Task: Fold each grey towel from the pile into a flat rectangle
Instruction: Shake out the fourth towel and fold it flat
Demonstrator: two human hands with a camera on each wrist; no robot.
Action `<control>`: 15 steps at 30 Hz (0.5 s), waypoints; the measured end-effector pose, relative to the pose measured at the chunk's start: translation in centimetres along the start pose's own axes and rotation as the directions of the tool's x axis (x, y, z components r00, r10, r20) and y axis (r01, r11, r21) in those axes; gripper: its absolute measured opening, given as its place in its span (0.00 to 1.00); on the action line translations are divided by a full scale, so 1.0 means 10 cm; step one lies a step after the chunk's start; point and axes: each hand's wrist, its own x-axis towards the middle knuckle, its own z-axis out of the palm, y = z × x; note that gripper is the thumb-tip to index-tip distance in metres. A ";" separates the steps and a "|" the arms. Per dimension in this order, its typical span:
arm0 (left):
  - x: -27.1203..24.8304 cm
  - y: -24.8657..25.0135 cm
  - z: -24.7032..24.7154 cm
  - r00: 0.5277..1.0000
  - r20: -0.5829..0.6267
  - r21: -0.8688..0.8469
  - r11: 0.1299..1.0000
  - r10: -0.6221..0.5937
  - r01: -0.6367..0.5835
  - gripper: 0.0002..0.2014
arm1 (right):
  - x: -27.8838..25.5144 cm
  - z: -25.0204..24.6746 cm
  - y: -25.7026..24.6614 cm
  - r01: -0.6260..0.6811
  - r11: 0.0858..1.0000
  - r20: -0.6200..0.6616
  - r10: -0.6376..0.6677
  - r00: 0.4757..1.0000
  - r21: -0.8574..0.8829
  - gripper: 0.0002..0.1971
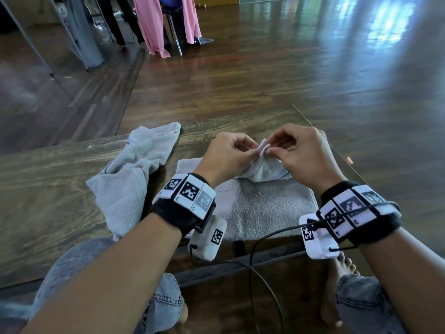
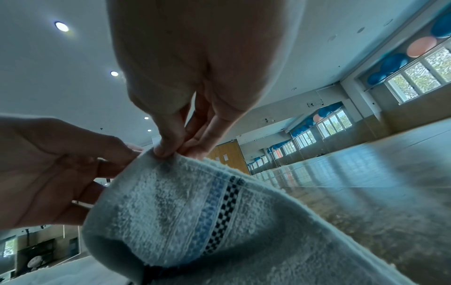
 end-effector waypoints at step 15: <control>-0.06 -0.05 -0.07 0.990 0.118 0.198 0.975 0.074 -0.096 0.05 | -0.02 0.08 -0.06 0.068 0.996 0.059 -0.065 0.996 -0.061 0.07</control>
